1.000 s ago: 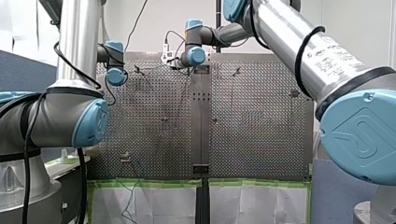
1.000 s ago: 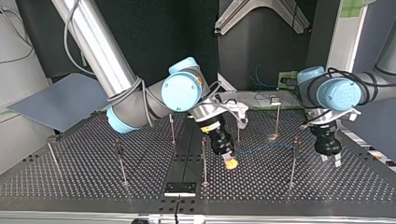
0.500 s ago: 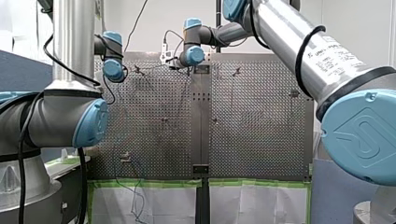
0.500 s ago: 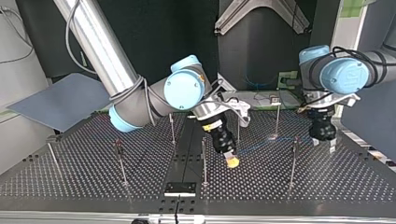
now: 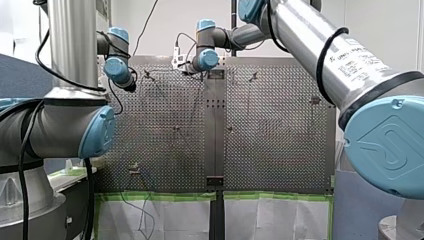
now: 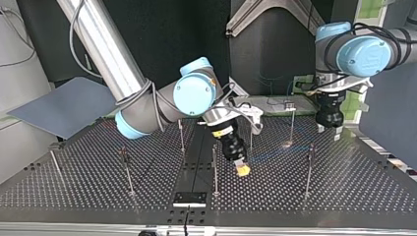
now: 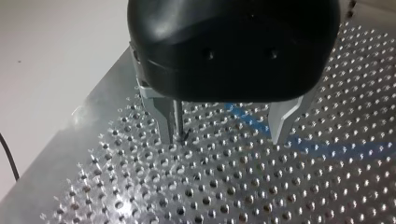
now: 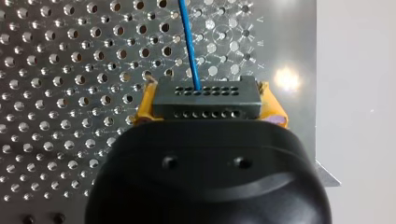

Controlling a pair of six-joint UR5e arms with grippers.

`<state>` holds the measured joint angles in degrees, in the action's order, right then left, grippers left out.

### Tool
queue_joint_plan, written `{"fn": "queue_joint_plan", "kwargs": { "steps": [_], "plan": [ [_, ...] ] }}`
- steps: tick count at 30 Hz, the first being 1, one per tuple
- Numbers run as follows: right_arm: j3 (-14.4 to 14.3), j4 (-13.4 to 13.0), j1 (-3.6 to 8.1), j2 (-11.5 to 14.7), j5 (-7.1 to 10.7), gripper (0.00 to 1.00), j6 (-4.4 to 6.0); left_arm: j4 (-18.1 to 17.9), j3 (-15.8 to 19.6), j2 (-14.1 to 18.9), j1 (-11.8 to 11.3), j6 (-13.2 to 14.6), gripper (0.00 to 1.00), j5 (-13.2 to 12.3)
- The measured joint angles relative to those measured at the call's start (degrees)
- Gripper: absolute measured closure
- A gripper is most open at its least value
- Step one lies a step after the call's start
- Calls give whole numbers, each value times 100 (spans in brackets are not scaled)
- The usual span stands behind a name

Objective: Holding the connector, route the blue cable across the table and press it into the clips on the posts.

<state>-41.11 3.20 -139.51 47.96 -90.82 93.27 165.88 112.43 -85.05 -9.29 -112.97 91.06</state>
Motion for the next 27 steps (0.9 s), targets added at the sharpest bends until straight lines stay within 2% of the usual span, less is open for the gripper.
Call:
{"fn": "queue_joint_plan", "kwargs": {
  "steps": [6, 12, 19, 22, 27],
  "plan": [
    [0, 35, 27, 1, -123, 100, -3, 304, 31, 305, 43, 45, 0, -73],
    [-3, 39, 41, 1, -145, 100, -23, 602, 1, 605, 94, 218, 0, -334],
    [-1, 29, 50, 0, -141, 100, -9, 904, -197, 922, 182, 325, 0, -652],
    [0, 25, 53, 1, -136, 100, -3, 928, -340, 936, 250, 384, 0, -803],
    [1, 22, 58, 1, -120, 100, 0, 914, -608, 731, 362, 553, 0, -1038]
  ]
}}
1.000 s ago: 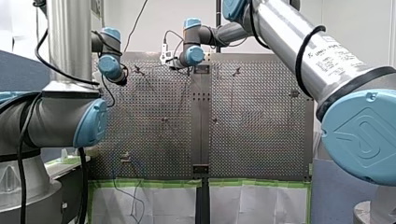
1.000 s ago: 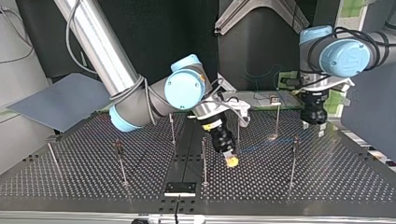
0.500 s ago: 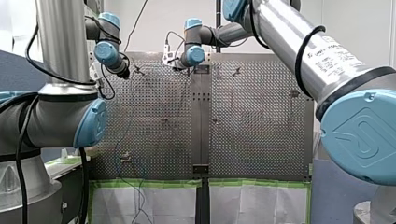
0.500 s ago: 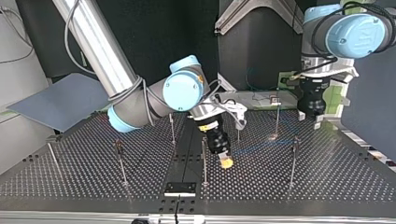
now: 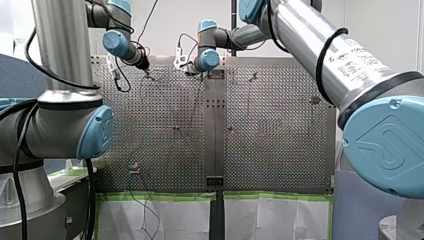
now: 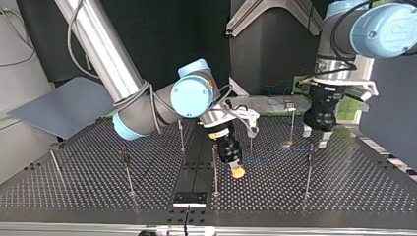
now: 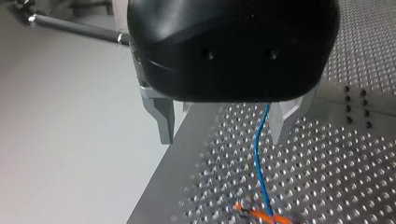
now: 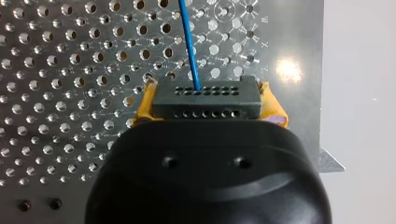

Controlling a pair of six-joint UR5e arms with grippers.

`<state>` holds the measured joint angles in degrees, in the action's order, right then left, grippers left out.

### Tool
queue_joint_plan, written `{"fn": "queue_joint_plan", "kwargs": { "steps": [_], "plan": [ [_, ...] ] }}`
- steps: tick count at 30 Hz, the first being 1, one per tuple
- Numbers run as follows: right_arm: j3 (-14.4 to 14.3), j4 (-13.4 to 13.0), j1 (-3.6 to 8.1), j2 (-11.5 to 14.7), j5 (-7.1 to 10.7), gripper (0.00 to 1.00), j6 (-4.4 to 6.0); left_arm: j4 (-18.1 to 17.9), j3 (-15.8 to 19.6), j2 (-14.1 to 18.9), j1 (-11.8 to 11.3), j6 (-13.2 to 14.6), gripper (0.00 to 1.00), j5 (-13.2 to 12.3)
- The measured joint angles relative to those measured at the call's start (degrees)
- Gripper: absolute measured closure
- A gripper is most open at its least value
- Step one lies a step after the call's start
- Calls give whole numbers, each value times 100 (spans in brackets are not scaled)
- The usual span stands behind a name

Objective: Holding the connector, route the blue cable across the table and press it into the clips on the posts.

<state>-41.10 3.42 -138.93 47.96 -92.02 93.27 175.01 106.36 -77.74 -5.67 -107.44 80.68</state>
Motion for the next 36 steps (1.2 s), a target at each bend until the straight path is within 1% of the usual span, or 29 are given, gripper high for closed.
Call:
{"fn": "queue_joint_plan", "kwargs": {
  "steps": [2, 7, 13, 18, 25, 31, 36],
  "plan": [
    [0, 0, 1, 0, 4, 100, 0, -52, -112, -106, 49, 61, 0, -26],
    [0, 0, 5, 0, 13, 100, 0, -267, -333, -377, 153, 2, 0, -62],
    [1, 0, 13, 0, 16, 100, 0, -353, -394, -673, 266, 104, 0, -63],
    [1, 3, 18, 0, 16, 100, 0, -419, -422, -850, 345, 137, 0, -61],
    [0, 8, 19, 0, 16, 100, 0, -592, -615, -1157, 495, 203, 0, 91],
    [0, 9, 19, 0, 17, 100, 0, -547, -897, -1423, 627, 258, 0, 262],
    [0, 13, 19, 0, 16, 100, 3, -519, -1086, -1500, 704, 419, 0, 460]
  ]
}}
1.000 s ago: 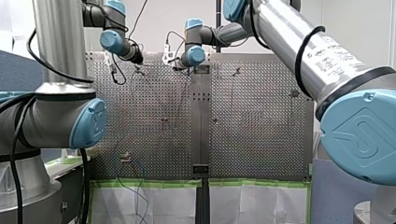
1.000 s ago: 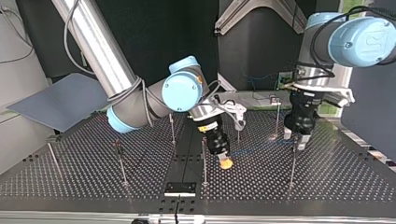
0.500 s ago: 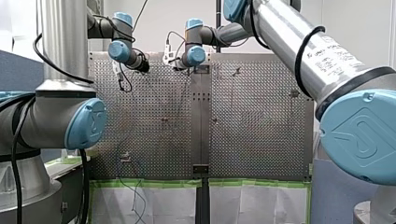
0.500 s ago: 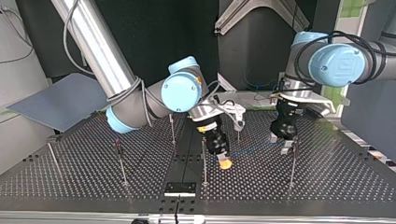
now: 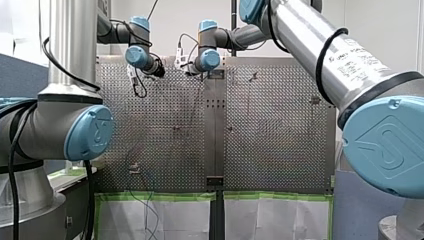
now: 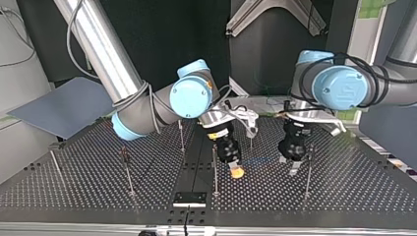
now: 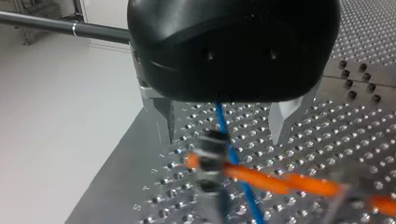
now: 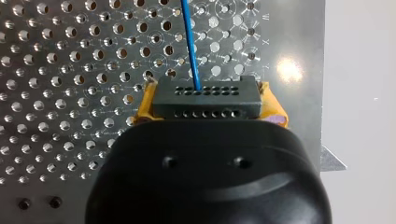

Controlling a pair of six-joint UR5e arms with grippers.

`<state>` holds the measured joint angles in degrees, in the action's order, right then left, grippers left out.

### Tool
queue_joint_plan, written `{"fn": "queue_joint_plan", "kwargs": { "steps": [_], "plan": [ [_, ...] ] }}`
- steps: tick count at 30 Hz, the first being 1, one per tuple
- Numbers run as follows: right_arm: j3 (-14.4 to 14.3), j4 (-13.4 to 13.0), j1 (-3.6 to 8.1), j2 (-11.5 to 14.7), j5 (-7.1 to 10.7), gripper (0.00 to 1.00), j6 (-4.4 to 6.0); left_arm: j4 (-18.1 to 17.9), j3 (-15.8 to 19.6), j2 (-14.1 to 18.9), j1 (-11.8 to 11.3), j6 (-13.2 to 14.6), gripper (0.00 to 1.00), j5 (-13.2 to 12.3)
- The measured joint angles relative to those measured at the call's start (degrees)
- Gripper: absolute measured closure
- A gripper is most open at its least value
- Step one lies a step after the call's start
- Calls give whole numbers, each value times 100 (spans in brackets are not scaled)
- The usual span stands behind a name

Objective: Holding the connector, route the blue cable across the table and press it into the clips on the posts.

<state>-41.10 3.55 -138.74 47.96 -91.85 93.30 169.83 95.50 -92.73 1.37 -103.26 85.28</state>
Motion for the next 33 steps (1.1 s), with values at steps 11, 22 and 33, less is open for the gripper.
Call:
{"fn": "queue_joint_plan", "kwargs": {
  "steps": [11, 22, 33],
  "plan": [
    [0, 4, 3, 0, 2, 100, 64, 124, -38, -10, 114, 122, 31, 331],
    [-1, 20, -4, -1, 9, 100, 76, 184, 6, -11, 150, 110, 99, 444],
    [-14, 71, -33, -1, 9, 100, 76, 509, 183, 0, 155, 134, 99, 834]
  ]
}}
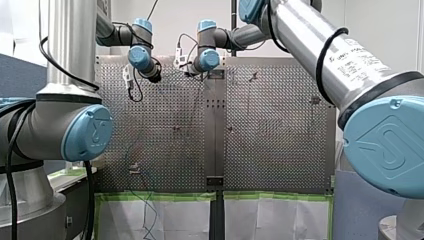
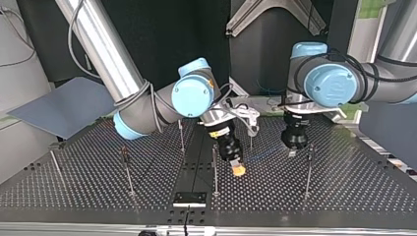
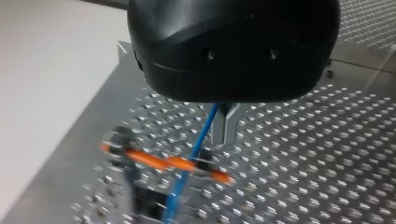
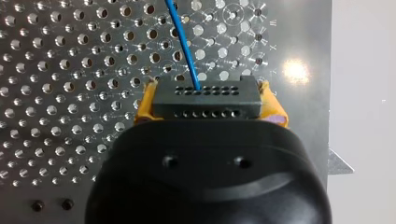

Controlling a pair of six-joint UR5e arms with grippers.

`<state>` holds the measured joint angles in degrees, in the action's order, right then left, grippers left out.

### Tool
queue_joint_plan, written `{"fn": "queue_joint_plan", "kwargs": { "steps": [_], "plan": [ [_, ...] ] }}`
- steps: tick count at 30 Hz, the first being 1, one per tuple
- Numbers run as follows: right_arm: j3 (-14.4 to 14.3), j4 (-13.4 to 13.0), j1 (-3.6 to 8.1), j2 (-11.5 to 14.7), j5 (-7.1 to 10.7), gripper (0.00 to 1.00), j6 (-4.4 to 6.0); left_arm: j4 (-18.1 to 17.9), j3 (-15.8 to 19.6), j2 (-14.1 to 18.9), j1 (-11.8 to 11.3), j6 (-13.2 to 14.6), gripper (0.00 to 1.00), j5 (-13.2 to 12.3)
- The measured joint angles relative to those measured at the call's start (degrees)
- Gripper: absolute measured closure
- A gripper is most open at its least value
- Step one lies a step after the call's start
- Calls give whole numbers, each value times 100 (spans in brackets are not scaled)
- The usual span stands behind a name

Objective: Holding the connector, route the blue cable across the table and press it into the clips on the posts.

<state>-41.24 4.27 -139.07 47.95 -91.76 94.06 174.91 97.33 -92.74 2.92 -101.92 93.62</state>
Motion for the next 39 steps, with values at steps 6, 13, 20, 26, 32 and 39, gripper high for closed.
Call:
{"fn": "queue_joint_plan", "kwargs": {
  "steps": [6, 13, 20, 26, 32, 39],
  "plan": [
    [-84, 30, -35, 0, -2, 100, 0, 79, 287, 118, 5, 77, 99, 53],
    [-436, 1, -46, -2, -12, 100, -50, -46, 713, 263, 56, 104, 99, 77],
    [-782, -22, -46, -7, -15, 100, -81, -276, 1059, 275, 98, 27, 99, 82],
    [-1098, -47, -42, -13, -10, 100, -108, -567, 1359, 212, 154, -116, 99, 82],
    [-1378, -233, -37, -16, -17, 100, -101, -875, 1608, -54, 234, -135, 99, 93],
    [-1712, -339, 26, -18, -17, 100, -100, -1240, 1661, -417, 369, -375, 99, 255]
  ]
}}
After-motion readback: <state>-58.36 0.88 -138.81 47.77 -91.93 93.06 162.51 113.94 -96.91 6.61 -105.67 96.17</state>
